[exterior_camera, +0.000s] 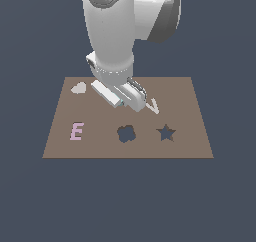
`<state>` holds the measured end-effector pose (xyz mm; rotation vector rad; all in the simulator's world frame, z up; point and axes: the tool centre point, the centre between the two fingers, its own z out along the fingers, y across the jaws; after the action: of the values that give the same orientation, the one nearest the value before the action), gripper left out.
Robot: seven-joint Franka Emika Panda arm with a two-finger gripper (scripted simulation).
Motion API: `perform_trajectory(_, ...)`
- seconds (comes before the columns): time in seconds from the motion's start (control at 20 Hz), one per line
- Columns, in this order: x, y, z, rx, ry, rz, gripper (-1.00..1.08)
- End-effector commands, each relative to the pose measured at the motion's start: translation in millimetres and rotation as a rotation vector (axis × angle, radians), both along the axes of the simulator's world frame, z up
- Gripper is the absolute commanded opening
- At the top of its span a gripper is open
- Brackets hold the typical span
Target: Insert a designated object into the corresponding slot on a board.
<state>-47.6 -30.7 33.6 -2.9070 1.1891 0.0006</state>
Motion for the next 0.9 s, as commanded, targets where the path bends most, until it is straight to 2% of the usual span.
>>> perform_trajectory(0.0, 13.1, 7.2, 1.1, 0.0, 0.0, -0.057, -1.0)
perform_trajectory(0.5, 74.5, 26.8, 4.7, 0.0, 0.0, -0.308, -1.0)
perform_trajectory(0.85, 105.1, 29.1, 6.2, 0.0, 0.0, -0.428, -1.0)
